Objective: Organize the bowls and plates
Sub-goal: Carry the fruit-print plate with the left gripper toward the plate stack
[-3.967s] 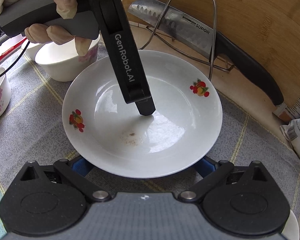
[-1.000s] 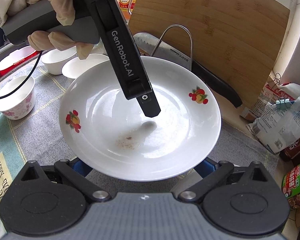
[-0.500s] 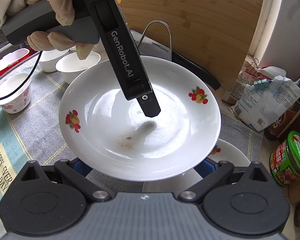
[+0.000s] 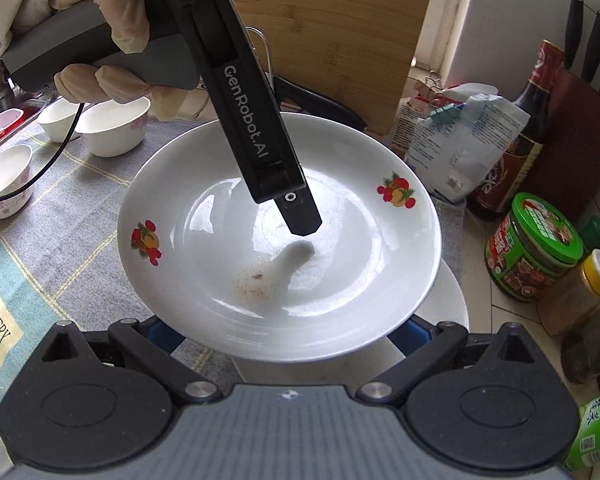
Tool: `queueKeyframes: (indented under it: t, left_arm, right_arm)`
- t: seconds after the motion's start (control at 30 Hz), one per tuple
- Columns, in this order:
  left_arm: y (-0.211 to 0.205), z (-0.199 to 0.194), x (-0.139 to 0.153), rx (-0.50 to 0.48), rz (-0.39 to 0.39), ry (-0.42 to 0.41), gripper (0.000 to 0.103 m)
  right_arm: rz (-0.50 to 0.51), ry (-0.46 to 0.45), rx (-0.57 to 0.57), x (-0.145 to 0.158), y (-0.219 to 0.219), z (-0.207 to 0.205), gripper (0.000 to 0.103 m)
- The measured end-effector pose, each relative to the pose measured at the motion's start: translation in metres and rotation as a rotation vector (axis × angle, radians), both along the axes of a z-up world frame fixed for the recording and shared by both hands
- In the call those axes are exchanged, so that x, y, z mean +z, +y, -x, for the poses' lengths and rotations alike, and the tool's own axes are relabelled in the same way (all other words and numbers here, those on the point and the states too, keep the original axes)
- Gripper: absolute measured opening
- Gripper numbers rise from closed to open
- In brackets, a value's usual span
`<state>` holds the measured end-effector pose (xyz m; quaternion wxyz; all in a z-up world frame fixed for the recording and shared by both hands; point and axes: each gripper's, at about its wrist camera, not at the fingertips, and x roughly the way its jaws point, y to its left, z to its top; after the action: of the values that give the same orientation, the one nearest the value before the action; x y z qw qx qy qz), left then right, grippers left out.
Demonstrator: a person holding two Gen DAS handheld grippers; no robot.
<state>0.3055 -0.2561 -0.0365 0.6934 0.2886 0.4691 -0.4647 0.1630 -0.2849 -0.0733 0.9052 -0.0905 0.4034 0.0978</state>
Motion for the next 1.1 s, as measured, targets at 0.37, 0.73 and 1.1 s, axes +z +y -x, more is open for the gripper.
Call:
queueKeyframes:
  t: [0.37, 0.73, 1.1]
  left_arm:
    - [-0.032, 0.012, -0.013, -0.085, -0.005, 0.010, 0.096]
    - [-0.048, 0.015, -0.026, -0.121, -0.023, 0.029, 0.096]
    - [-0.054, 0.012, -0.039, -0.135, -0.035, 0.074, 0.096]
  right_arm:
    - [0.005, 0.011, -0.084, -0.004, -0.020, 0.015, 0.103]
    - [0.002, 0.036, -0.119, -0.009, -0.026, 0.017, 0.103]
    - [0.004, 0.071, -0.130, -0.016, -0.027, 0.016, 0.103]
